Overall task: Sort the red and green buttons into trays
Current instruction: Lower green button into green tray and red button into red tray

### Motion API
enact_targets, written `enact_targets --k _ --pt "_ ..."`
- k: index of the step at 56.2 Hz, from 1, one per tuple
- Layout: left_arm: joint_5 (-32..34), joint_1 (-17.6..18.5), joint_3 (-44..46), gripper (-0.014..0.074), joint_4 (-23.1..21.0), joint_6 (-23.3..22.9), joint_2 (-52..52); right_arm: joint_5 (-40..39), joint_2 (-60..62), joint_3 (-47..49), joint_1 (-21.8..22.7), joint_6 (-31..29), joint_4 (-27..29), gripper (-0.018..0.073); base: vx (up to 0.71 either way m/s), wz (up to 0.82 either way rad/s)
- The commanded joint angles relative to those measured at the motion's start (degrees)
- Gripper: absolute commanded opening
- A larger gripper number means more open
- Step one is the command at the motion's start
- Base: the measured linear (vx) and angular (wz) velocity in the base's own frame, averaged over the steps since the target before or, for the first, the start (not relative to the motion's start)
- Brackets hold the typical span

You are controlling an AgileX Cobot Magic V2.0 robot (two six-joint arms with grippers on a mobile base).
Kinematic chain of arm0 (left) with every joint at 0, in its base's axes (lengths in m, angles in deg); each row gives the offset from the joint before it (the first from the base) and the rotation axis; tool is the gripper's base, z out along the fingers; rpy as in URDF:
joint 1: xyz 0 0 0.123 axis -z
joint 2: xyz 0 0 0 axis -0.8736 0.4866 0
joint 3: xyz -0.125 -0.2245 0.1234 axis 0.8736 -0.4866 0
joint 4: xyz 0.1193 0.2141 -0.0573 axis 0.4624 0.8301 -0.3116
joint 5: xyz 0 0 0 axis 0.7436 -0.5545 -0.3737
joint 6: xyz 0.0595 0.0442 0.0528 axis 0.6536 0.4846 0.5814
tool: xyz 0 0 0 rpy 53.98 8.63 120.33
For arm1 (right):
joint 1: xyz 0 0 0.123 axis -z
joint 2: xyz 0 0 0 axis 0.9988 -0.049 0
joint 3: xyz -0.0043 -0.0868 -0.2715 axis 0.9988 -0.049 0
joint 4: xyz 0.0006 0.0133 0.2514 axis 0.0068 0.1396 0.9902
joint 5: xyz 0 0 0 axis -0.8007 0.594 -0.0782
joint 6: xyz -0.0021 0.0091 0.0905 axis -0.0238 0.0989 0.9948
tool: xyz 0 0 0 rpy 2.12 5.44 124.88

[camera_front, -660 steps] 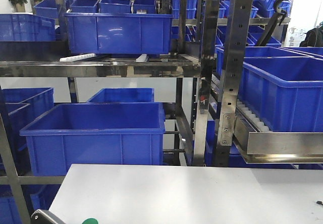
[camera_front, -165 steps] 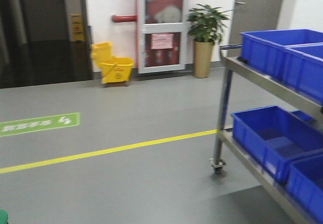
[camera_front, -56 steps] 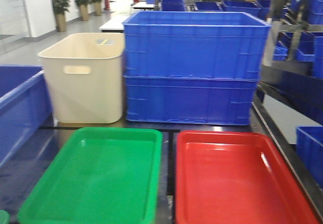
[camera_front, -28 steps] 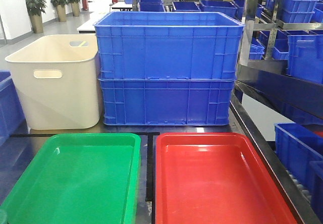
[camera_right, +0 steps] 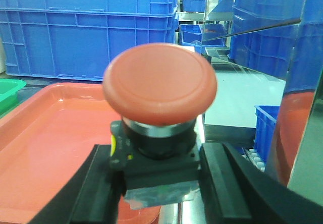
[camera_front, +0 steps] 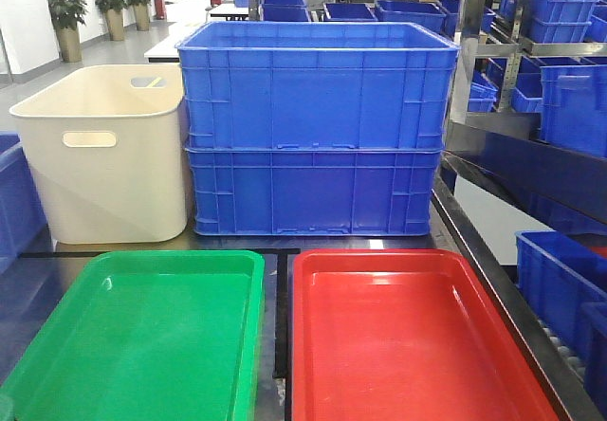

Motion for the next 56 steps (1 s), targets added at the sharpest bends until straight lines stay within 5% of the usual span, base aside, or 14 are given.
enact_targets --k 1,23,34,39,56 --pt "4.46 0.26 1.83 -0.0004 -0.19 -0.05 -0.10 -5.37 -0.19 2.11 0.14 -0.44 -0.50 -0.0009 0.00 0.00" --pt "6.06 0.26 1.83 -0.0004 0.17 -0.04 0.08 -6.14 -0.19 2.11 0.14 -0.94 -2.66 -0.0009 0.00 0.00" --pt "17.33 0.26 2.02 -0.0004 -0.02 0.01 0.20 -14.41 -2.05 2.11 0.14 -0.72 -7.88 -0.0009 0.00 0.00" --pt "22.70 0.26 2.54 -0.0004 -0.22 -0.04 2.57 -18.65 -5.82 2.38 0.14 -0.46 -7.88 -0.0009 0.00 0.00" --pt "23.38 0.21 15.75 -0.0004 -0.17 0.17 22.07 -28.86 -26.03 13.29 0.14 -0.31 -11.07 -0.0009 0.00 0.00"
